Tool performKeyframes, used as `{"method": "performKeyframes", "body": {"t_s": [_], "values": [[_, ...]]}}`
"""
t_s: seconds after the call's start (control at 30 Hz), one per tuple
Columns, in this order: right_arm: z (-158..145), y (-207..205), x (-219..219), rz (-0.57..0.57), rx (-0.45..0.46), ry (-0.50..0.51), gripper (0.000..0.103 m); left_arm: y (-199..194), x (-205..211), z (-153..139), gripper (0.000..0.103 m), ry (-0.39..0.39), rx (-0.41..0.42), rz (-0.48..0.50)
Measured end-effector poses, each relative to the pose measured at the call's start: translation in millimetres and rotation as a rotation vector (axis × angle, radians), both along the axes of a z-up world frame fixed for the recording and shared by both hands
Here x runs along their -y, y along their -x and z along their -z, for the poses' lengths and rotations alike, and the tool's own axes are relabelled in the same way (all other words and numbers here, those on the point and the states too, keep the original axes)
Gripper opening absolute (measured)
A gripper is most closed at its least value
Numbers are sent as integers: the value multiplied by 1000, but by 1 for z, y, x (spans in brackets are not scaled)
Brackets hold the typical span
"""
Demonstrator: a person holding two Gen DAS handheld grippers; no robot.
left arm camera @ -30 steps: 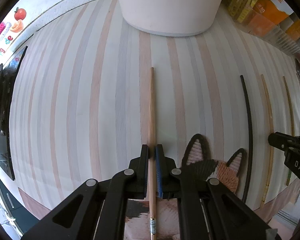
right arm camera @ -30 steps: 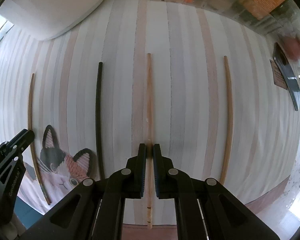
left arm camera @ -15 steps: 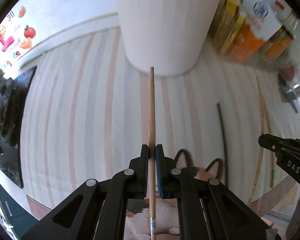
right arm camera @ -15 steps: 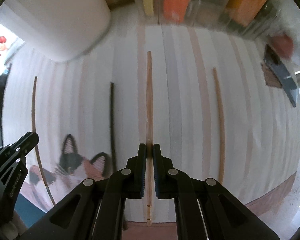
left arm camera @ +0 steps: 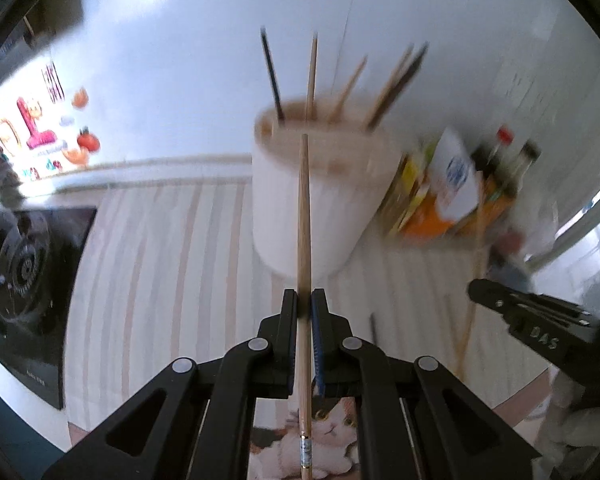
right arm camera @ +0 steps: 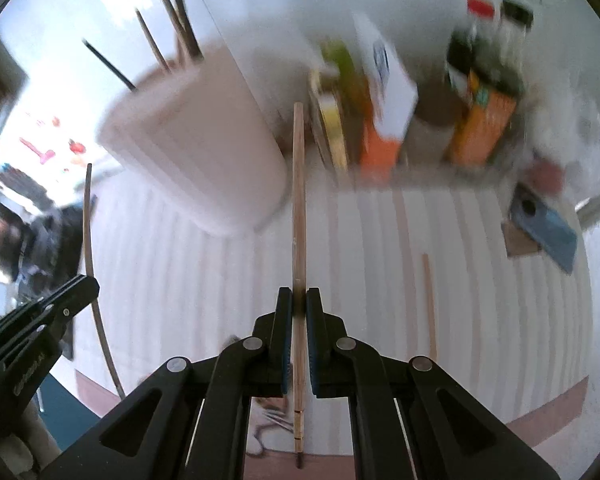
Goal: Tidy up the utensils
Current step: 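Lift both light chopsticks and insert them tip-first into the cream holder, then open both tools to release the light chopsticks into the holder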
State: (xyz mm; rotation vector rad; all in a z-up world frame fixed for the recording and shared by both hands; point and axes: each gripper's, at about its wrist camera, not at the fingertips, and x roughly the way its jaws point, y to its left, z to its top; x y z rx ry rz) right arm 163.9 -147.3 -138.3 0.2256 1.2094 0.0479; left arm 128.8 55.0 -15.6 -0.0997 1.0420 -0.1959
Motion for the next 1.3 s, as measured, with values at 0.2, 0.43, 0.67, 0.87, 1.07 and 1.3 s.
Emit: {"method": "performKeyframes", "body": {"t_s": [0.2, 0.43, 0.67, 0.87, 1.07, 1.3], "values": [[-60, -28, -18, -17, 136, -44, 7, -15, -15, -55, 4, 82, 107, -17], [-120, -69, -39, -35, 280, -73, 7, -59, -24, -99, 4, 158, 211, -62], [-154, -121, -52, -3, 408, -69, 7, -113, -27, -116, 4, 177, 302, -99], [-160, -164, -54, 54, 507, -67, 7, -154, -29, -106, 4, 196, 330, -126], [-142, -193, -59, 76, 577, -55, 7, -176, -25, -85, 4, 173, 370, -140], [-118, -202, -66, 74, 635, -29, 7, -183, -14, -56, 4, 129, 393, -142]]}}
